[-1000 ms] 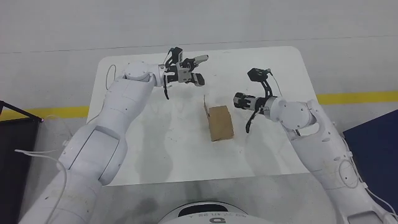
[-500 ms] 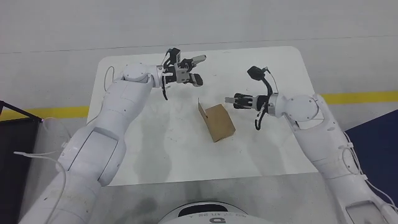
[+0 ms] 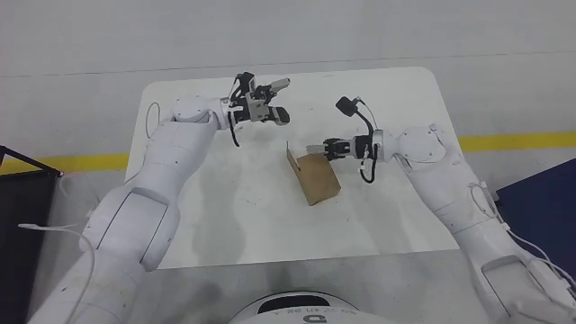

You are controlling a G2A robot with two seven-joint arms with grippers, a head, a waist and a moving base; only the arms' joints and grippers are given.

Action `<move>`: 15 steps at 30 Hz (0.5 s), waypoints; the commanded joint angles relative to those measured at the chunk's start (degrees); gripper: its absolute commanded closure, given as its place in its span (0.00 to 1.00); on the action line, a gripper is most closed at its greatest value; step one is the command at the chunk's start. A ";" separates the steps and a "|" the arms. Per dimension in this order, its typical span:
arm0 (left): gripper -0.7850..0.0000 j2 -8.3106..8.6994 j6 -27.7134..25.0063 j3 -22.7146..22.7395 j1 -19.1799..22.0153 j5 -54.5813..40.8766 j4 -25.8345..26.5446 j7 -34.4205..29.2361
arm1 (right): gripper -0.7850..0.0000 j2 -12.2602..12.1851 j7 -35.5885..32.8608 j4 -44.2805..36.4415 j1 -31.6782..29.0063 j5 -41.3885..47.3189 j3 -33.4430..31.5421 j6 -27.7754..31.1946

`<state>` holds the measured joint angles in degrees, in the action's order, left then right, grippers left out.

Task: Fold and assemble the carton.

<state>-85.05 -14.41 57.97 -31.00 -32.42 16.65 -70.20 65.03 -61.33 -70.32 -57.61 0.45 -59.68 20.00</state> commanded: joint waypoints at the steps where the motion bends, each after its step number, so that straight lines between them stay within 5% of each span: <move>1: 0.00 0.67 -0.71 1.29 -0.18 -1.28 -0.86 -0.22 | 0.16 0.34 0.12 1.30 1.03 1.17 0.81 2.28; 11: 0.00 4.14 -2.64 5.44 -1.86 -2.57 -0.74 0.11 | 0.27 1.54 -5.54 7.49 5.45 5.96 4.41 4.81; 15: 0.00 4.66 -1.95 6.02 -3.21 -2.44 1.59 0.47 | 0.44 1.61 -8.41 9.07 6.62 8.67 4.42 5.33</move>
<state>-80.47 -16.56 63.91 -33.83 -34.93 17.56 -69.87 66.64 -69.04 -61.54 -51.25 8.60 -55.25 25.27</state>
